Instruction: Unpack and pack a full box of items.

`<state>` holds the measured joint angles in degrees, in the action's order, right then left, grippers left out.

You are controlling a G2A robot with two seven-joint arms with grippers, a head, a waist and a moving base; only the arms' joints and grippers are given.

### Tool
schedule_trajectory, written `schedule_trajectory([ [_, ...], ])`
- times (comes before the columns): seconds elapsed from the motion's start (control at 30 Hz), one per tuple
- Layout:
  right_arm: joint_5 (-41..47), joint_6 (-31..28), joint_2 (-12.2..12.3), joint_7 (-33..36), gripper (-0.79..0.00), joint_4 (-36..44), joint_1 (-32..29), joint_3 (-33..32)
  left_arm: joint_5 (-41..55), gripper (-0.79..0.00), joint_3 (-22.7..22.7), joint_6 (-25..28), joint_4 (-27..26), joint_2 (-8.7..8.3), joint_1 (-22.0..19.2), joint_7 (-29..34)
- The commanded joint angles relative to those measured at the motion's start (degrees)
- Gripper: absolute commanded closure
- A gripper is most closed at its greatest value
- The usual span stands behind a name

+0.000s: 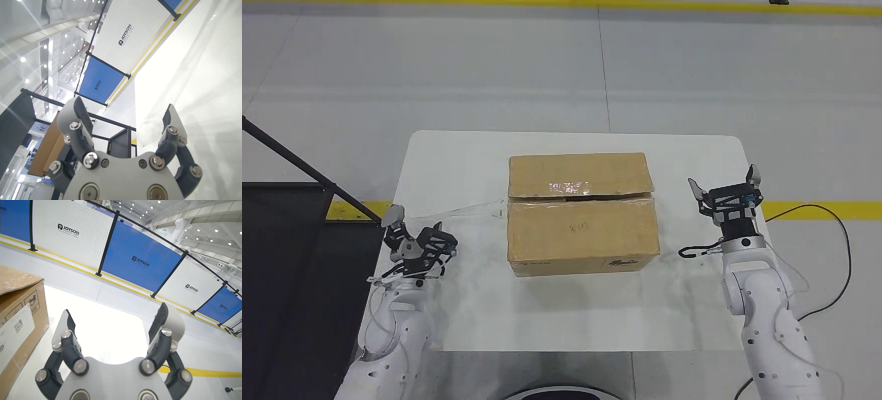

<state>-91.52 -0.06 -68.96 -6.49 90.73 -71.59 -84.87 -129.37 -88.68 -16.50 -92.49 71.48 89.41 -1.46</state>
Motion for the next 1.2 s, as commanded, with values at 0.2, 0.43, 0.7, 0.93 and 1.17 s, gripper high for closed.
schedule_trajectory([
  [0.2,0.0,0.0,0.0,0.0,-0.785,0.0,0.0,0.0,-0.85,-0.785,0.33,3.27,0.72,-0.01,-2.11,-0.58],
  [0.43,0.0,0.0,0.0,0.0,-0.785,0.0,0.0,0.0,-3.97,-0.785,2.95,5.45,5.25,0.28,-8.29,0.83],
  [0.7,0.0,0.0,0.0,0.0,-0.785,0.0,0.0,0.0,-1.91,-0.785,2.05,1.67,7.64,0.66,-11.7,2.58],
  [0.93,0.0,0.0,0.0,0.0,-0.785,0.0,0.0,0.0,-0.3,-0.785,0.63,-1.25,7.48,0.88,-11.57,3.77],
  [1.17,0.0,0.0,0.0,0.0,-0.785,0.0,0.0,0.0,0.65,-0.785,0.93,-0.51,9.08,1.12,-12.26,3.97],
])
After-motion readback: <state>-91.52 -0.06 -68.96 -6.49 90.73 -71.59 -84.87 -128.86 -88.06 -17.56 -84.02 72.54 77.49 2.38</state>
